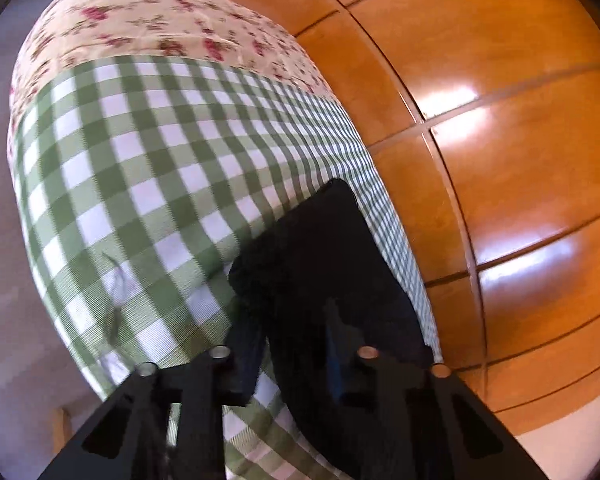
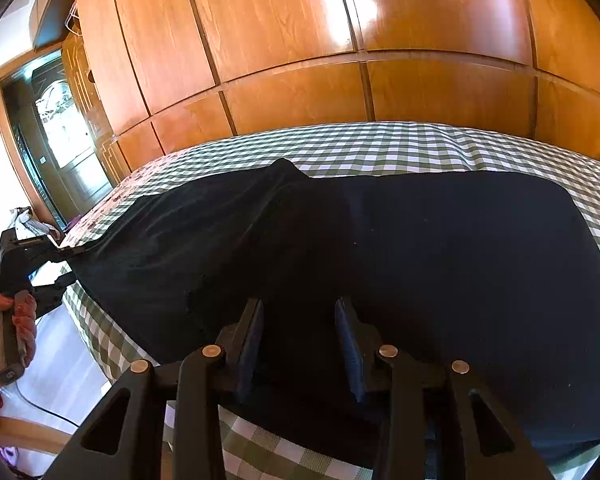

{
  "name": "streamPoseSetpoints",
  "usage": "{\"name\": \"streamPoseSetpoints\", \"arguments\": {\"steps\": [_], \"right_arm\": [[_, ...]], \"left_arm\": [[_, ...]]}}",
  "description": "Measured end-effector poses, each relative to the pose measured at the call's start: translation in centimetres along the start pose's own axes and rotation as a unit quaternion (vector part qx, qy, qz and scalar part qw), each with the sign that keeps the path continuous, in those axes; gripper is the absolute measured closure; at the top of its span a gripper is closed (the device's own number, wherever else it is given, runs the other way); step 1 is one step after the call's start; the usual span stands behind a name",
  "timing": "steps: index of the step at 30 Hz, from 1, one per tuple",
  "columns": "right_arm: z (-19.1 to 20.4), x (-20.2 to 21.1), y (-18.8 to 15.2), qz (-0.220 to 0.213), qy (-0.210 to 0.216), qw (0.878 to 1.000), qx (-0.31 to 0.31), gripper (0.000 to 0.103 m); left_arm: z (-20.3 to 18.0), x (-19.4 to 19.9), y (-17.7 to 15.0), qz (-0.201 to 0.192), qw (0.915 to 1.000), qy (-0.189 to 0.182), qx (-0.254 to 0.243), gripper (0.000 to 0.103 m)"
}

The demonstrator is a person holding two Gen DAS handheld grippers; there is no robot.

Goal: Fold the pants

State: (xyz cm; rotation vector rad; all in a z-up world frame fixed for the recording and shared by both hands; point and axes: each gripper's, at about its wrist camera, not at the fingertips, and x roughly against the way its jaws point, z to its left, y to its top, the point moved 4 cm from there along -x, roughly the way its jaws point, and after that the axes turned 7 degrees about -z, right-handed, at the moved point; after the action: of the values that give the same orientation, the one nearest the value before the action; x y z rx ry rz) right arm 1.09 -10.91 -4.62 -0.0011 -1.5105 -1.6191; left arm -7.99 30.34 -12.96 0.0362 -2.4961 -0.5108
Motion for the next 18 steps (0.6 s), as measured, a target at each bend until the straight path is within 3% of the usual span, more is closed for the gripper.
{"name": "streamPoseSetpoints", "arguments": {"steps": [5, 8, 11, 18], "right_arm": [[0.0, 0.2, 0.3, 0.007, -0.003, 1.000, -0.009, 0.064], [-0.3, 0.7, 0.5, 0.005, 0.004, 1.000, -0.027, 0.060], [-0.9, 1.5, 0.9, -0.006, 0.010, 0.999, -0.049, 0.054], [-2.9, 2.7, 1.9, -0.009, -0.019, 0.998, -0.064, 0.053]], "left_arm": [[-1.3, 0.4, 0.0, -0.014, 0.9999, -0.005, 0.000, 0.089], [-4.6, 2.1, 0.3, -0.040, 0.9973, -0.036, -0.051, 0.089], [-8.5, 3.5, -0.2, -0.061, 0.9890, -0.071, -0.114, 0.089], [-14.7, 5.5, -2.6, -0.068, 0.9668, -0.135, -0.206, 0.089]]}}
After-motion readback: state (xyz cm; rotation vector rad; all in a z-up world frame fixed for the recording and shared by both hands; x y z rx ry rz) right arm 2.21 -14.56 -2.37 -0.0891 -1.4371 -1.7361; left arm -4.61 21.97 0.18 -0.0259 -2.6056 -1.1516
